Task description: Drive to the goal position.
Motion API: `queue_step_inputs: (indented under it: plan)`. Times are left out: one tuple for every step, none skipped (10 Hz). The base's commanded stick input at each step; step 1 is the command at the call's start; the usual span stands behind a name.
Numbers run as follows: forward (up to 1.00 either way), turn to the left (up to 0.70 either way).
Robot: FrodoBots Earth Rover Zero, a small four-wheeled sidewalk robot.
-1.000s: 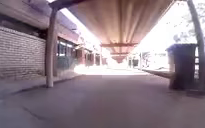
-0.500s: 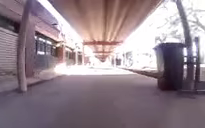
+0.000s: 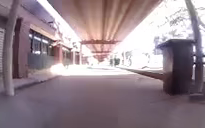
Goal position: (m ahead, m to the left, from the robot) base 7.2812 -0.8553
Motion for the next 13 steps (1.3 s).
queue_step_inputs:
  plan:
    - [0.70,0.00]
    - [0.70,0.00]
    - [0.70,0.00]
    - [0.70,0.00]
    - [0.70,0.00]
    - [0.70,0.00]
    - [0.70,0.00]
    - [0.70,0.00]
    - [0.70,0.00]
    - [0.70,0.00]
    - [0.70,0.00]
    - [0.70,0.00]
    - [0.70,0.00]
